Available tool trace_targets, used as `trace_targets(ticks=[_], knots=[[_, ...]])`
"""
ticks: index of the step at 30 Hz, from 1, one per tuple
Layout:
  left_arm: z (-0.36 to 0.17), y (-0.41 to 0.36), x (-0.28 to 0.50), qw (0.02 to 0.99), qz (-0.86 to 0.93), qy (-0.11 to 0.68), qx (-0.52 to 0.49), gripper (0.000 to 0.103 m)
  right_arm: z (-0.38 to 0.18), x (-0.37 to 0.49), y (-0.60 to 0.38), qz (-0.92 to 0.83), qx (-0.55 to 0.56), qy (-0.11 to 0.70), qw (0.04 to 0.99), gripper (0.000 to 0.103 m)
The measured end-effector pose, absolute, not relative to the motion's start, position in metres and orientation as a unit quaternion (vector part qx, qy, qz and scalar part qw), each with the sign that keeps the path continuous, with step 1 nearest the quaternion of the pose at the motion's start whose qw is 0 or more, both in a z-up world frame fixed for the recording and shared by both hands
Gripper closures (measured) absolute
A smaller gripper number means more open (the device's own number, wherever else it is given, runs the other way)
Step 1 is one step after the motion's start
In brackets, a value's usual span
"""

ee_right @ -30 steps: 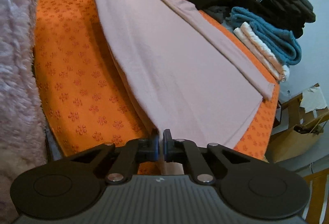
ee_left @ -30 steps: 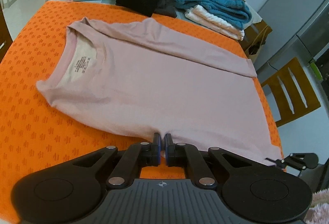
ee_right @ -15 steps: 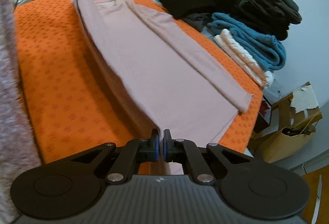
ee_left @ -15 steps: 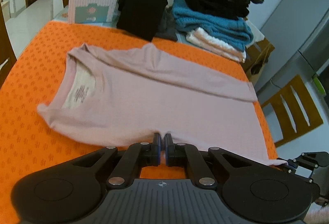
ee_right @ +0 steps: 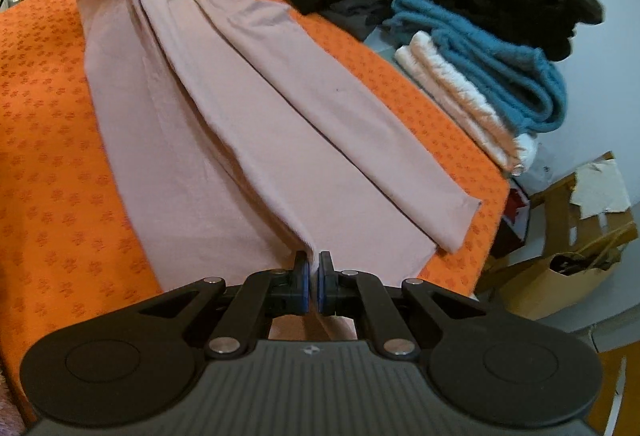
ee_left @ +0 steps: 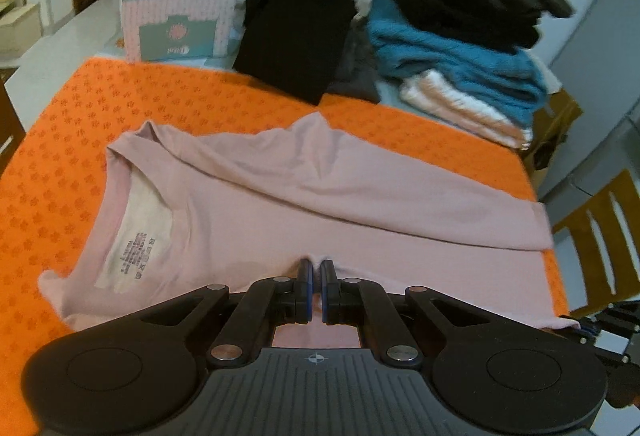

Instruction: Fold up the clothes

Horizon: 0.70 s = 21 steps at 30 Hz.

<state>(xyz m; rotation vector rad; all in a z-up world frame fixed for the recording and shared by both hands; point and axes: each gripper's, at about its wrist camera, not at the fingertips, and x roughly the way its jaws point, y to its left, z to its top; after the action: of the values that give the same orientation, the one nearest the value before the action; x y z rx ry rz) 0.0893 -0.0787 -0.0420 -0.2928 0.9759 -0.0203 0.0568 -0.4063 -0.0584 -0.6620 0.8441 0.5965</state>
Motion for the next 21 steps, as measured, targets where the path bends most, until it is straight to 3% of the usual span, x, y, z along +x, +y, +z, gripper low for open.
trace_targets(ticks=[7, 12, 18, 21], knots=[[-0.077, -0.071, 0.128, 0.852, 0.019, 0.494, -0.173, 0.095, -0.081, 0.097, -0.399, 0.299, -0.304, 0.426, 0.798, 0.095], [-0.072, -0.05, 0.134, 0.859, 0.04, 0.477, -0.18, 0.09, -0.087, 0.108, -0.408, 0.271, -0.28, 0.428, 0.816, 0.064], [-0.071, 0.007, 0.104, 0.835, 0.11, 0.481, -0.244, 0.081, -0.077, 0.099, -0.43, 0.204, -0.187, 0.439, 0.855, 0.056], [-0.069, 0.027, 0.081, 0.835, 0.156, 0.476, -0.228, 0.072, -0.068, 0.093, -0.444, 0.167, -0.103, 0.449, 0.872, 0.05]])
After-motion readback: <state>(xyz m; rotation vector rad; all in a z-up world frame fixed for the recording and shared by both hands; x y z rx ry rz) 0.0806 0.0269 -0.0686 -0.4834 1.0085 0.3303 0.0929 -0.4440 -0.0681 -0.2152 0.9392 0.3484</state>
